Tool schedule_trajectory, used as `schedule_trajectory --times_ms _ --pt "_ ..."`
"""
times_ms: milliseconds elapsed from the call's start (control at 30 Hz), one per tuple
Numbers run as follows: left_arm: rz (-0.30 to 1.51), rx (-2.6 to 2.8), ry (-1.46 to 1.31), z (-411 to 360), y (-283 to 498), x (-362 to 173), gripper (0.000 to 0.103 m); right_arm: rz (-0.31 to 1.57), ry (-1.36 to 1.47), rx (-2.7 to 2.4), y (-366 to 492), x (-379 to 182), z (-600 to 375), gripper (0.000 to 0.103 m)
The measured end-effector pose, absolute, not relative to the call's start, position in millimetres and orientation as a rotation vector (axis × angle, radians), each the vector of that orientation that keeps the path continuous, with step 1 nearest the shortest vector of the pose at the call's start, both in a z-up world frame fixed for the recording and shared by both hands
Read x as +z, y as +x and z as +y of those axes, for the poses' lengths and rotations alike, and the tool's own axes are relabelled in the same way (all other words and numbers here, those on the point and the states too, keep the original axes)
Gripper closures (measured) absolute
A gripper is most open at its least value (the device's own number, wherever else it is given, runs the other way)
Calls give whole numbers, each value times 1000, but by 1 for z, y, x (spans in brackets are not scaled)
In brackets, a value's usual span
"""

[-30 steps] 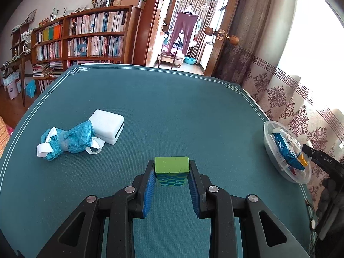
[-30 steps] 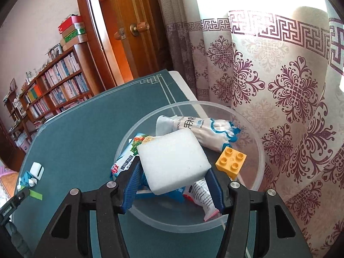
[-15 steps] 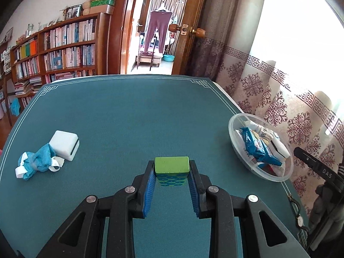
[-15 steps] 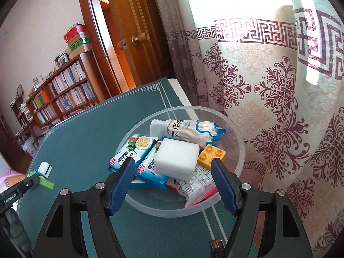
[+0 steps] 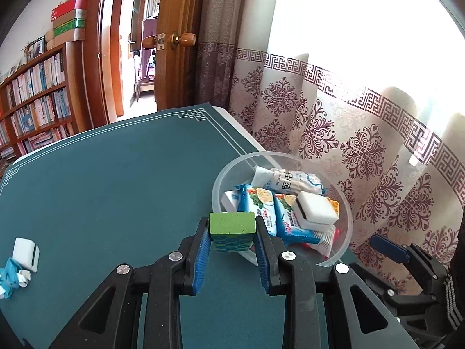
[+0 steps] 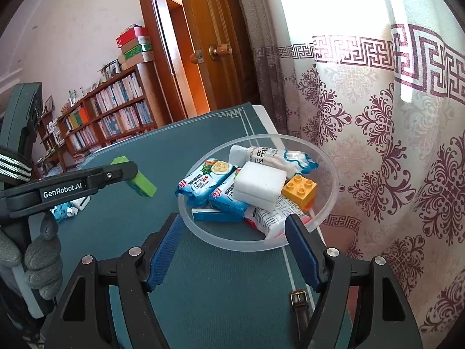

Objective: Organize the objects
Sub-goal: 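Carry the green dotted sponge over the bowl and lower it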

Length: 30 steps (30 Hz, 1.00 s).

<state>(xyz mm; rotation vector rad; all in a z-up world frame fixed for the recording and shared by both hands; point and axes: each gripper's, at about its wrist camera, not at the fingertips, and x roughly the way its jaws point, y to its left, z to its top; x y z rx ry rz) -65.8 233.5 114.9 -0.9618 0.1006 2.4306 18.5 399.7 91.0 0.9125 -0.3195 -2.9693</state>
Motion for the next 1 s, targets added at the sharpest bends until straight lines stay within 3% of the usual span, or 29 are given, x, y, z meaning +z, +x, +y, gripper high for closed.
schedule_trajectory --times_ms 433,500,533,567,1000 --pt "173 2343 -972 298 -84 102 71 -383 908 -2968 25 90 420 29" --pt "179 2338 -986 302 -86 99 51 -382 907 -2968 25 90 420 29" --pt "171 2344 -988 301 -88 97 30 -382 907 -2966 25 90 420 29" --pt "155 2355 -979 299 -88 97 23 -383 908 -2965 25 89 420 29" --pt "140 2409 -1003 281 -93 91 21 -363 915 -2967 26 89 415 29"
